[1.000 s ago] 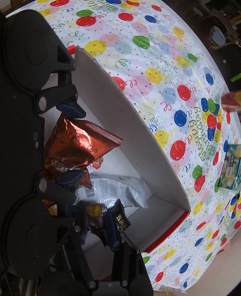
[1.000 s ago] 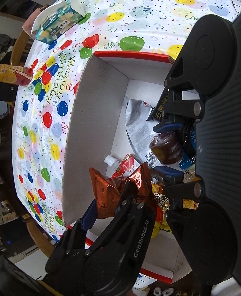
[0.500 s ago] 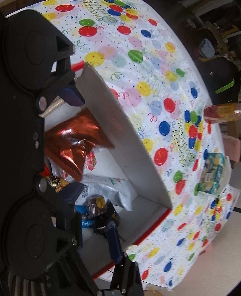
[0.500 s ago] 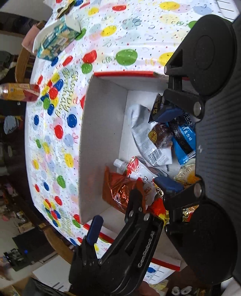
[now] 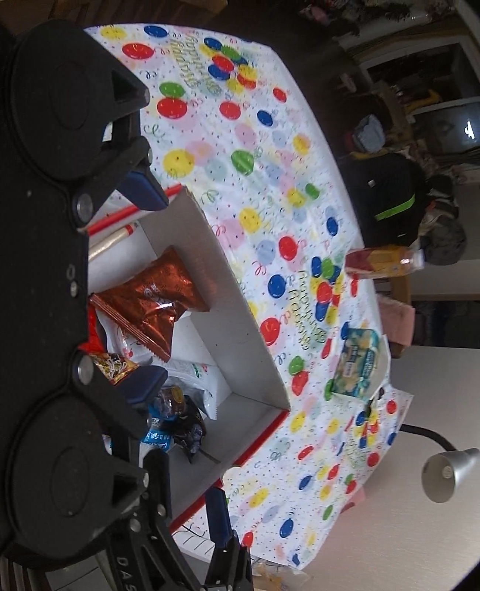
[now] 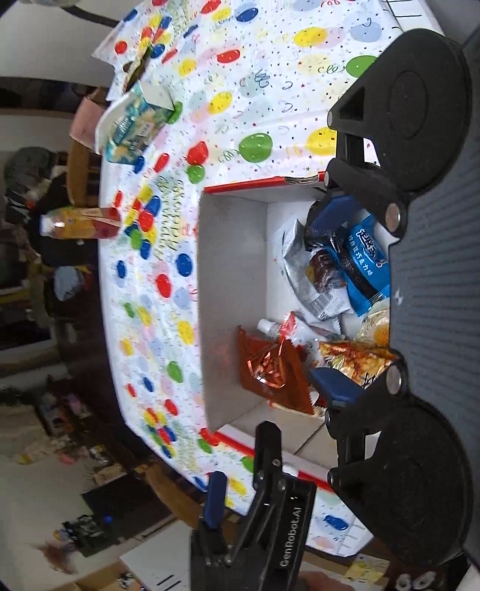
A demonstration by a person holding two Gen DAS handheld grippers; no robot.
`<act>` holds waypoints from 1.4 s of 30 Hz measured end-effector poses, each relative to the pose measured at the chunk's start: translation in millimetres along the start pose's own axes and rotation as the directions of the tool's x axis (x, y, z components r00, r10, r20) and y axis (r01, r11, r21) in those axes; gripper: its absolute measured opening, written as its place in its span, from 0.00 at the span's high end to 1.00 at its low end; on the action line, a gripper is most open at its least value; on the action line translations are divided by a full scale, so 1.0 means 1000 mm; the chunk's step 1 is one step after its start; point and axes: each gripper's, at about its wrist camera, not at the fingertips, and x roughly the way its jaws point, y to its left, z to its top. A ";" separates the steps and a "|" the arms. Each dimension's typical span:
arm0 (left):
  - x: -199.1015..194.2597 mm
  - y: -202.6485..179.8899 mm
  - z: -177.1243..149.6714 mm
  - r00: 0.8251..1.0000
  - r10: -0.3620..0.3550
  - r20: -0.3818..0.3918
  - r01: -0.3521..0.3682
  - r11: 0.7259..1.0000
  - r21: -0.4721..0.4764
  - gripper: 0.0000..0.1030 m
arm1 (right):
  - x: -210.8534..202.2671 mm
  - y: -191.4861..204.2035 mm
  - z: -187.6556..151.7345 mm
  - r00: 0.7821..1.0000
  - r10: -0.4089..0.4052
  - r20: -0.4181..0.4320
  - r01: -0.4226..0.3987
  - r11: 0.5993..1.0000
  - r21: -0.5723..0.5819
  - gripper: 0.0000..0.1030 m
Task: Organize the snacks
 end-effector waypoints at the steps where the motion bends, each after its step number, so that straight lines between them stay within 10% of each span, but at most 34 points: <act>1: -0.004 0.000 -0.003 1.000 0.002 0.005 -0.002 1.000 -0.002 0.12 | -0.004 0.001 -0.002 1.000 0.001 0.009 -0.001 1.000 0.006 0.20; 9: -0.035 0.005 -0.024 0.997 0.015 0.072 -0.012 0.999 -0.039 0.03 | -0.034 0.016 -0.017 0.993 -0.022 0.117 0.016 0.999 0.049 0.00; 27: -0.093 0.002 -0.050 0.988 0.047 0.147 -0.024 0.988 -0.151 0.00 | -0.088 0.035 -0.049 0.948 -0.107 0.300 0.049 0.980 0.194 0.00; 42: -0.094 -0.019 -0.051 0.992 0.034 0.125 -0.010 0.981 -0.192 0.00 | -0.105 0.027 -0.058 0.947 -0.158 0.280 0.087 0.965 0.247 0.00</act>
